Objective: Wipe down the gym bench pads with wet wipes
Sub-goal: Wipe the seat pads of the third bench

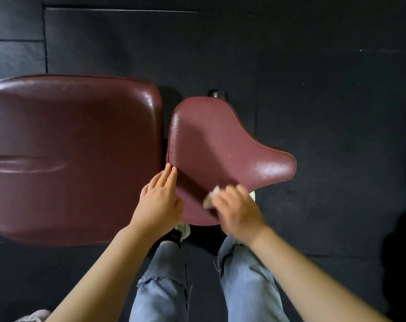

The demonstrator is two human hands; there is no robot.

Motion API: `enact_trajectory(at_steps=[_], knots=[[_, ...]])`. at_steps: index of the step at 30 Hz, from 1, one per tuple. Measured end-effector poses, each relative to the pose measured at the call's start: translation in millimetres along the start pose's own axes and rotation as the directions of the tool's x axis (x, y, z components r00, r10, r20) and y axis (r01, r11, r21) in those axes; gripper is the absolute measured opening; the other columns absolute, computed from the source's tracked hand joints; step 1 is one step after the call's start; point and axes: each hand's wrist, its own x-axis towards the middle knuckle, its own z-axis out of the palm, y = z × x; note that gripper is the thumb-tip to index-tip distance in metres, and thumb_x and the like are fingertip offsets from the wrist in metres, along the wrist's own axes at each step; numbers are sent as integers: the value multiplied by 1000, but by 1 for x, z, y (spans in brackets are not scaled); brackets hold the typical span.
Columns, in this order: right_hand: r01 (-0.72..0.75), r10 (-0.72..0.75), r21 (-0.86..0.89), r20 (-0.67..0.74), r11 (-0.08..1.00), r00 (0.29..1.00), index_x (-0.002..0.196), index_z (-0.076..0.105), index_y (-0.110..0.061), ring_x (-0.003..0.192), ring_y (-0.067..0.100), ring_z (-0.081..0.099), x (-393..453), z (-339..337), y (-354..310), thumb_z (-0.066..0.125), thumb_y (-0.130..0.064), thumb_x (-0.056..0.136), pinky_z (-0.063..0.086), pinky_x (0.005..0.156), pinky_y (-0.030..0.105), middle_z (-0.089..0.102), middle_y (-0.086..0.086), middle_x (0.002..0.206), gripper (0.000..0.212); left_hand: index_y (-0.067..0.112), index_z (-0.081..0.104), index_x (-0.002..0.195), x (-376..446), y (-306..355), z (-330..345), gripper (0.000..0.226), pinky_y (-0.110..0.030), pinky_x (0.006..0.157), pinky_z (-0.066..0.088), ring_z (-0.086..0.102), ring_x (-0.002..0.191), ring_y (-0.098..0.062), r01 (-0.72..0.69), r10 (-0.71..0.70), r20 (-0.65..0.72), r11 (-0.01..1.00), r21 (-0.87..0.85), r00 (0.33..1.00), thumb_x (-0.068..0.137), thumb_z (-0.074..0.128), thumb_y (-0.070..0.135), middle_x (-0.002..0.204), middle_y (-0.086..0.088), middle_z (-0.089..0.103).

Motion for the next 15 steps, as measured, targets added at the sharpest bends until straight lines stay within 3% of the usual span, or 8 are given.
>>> enact_trajectory(at_steps=[2,5,7,9,11,13,15], knots=[[52,-52,-32,16,998,999,89,61,-19,63,22,43,-32,3,1,59,2,87,38,58,38,54,-1,74,21,17,8,159,0,0,0,79,-42,119,18,7,152,-20,2,-2,14,1000,8,1000,92,50,22,167,-1,2],[66,-65,-47,15,997,998,85,59,-24,64,22,44,17,-8,22,64,-3,82,29,64,36,52,-4,70,22,18,4,159,1,1,3,81,-42,118,18,9,151,-21,10,-10,33,1000,11,999,92,50,22,167,0,-3],[-19,6,-135,-96,991,995,79,59,-24,65,26,50,84,-20,39,64,-8,78,28,65,37,55,-2,68,18,18,1,159,1,3,5,83,-41,118,18,11,151,-23,23,-24,43,1000,16,999,91,49,22,167,0,-5],[-198,160,-204,-187,959,969,81,57,-18,72,31,56,146,-33,57,54,-15,85,33,68,39,61,4,75,6,19,-2,159,1,5,5,84,-41,118,17,10,151,-23,39,-39,49,999,14,998,92,49,23,166,1,-7],[-352,317,-150,-214,924,924,90,57,-14,82,31,57,175,-42,69,41,-18,90,34,73,40,64,5,86,16,19,-3,159,2,8,4,84,-41,119,16,9,152,-22,50,-50,57,999,7,997,92,48,23,166,1,-8],[-393,364,-95,-233,915,902,95,58,-16,85,29,57,159,-39,63,47,-10,88,33,75,39,63,2,89,15,18,-1,159,3,11,2,84,-41,119,16,10,152,-23,63,-63,65,998,-2,996,91,48,22,167,0,-7],[-370,347,-72,-220,926,912,105,63,-19,83,28,54,107,-27,47,54,-3,86,34,77,40,62,0,88,27,17,2,159,4,15,0,84,-41,119,16,11,151,-23,75,-74,73,997,-11,995,90,50,23,167,-2,-5]])
